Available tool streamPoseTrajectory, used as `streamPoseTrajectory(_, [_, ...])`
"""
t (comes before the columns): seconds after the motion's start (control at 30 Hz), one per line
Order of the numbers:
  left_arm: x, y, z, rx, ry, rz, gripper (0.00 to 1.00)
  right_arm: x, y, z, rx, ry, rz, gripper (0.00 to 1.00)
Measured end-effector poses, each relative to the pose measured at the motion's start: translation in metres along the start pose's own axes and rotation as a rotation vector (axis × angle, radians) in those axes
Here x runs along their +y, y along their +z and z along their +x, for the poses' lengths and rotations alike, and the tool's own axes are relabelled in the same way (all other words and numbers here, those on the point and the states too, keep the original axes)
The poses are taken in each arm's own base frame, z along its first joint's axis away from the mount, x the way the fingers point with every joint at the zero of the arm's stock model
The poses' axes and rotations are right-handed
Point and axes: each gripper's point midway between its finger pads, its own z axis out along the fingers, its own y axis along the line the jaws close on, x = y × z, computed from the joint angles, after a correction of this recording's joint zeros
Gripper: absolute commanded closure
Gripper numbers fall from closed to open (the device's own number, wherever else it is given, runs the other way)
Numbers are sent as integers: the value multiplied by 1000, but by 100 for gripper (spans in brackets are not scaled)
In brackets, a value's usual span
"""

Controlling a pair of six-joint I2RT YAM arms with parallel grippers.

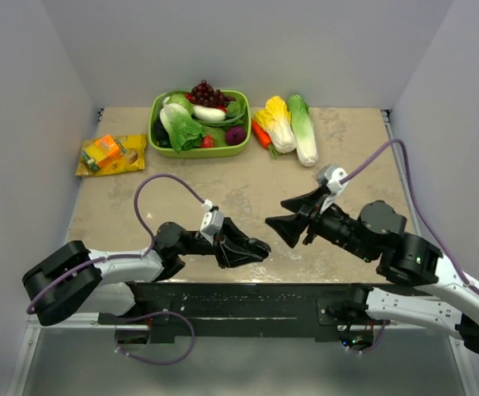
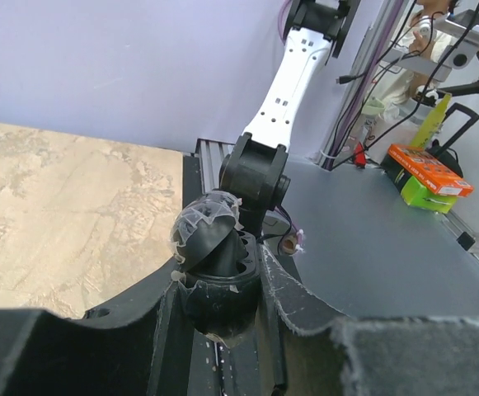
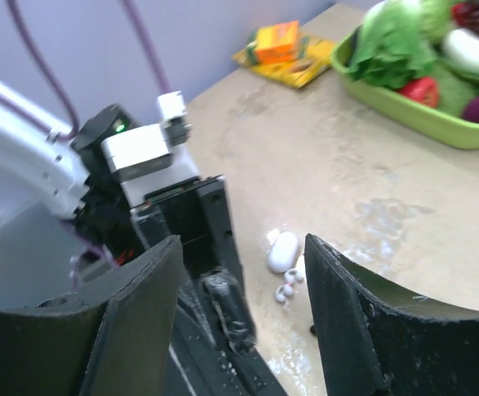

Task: Insert the wireless bluetooth earbuds into the charging case
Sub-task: Place the earbud in the charging case, then adjust the charging case.

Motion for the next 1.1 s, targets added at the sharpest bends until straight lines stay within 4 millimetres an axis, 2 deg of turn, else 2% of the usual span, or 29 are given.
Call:
streamPoseTrajectory(0.1, [-1,-1,-3,-10,7,-1,100,-22,-9,-1,-46,25,113,35])
streamPoseTrajectory(0.17, [-5,-5,-7,-26,16,-9,100,-38,-6,11,-29,40,196,36])
streamPoseTrajectory(0.23, [-8,-11,-11,-46,25,-26,100,-49,6,36,31,47,260,40])
streamPoseTrajectory(0.27, [-10,-15,-13,-59,31,-36,100,-55,16,56,79,47,286,41])
streamPoseTrajectory(0.37, [-14,-27,-20,-103,54,-78,100,-71,32,136,276,39,348,49])
streamPoseTrajectory(0.4, [-14,-30,-21,-110,56,-92,100,-76,31,162,337,35,359,51])
streamPoseTrajectory(0.43, [-13,-33,-20,-113,57,-110,100,-78,26,180,375,38,358,60])
streamPoseTrajectory(0.47, [-11,-36,-19,-115,55,-128,100,-79,21,190,388,46,350,63])
streamPoseTrajectory(0.5, [-9,-39,-18,-117,53,-150,100,-77,16,191,372,59,329,67])
streamPoseTrajectory(0.53, [-8,-41,-17,-119,53,-165,100,-72,13,183,341,73,303,77])
streamPoseTrajectory(0.63, [0,-48,-15,-126,51,-225,100,-54,12,135,195,106,215,90])
streamPoseTrajectory(0.7, [4,-50,-16,-134,58,-255,100,-38,15,102,129,117,150,93])
streamPoseTrajectory(0.77, [8,-52,-18,-143,63,-279,100,-22,18,83,98,120,78,97])
streamPoseTrajectory(0.87, [12,-53,-19,-154,63,-304,100,-9,24,82,117,117,11,100])
streamPoseTrajectory(1.1, [20,-55,-16,-153,52,-342,100,3,35,111,236,105,-52,100])
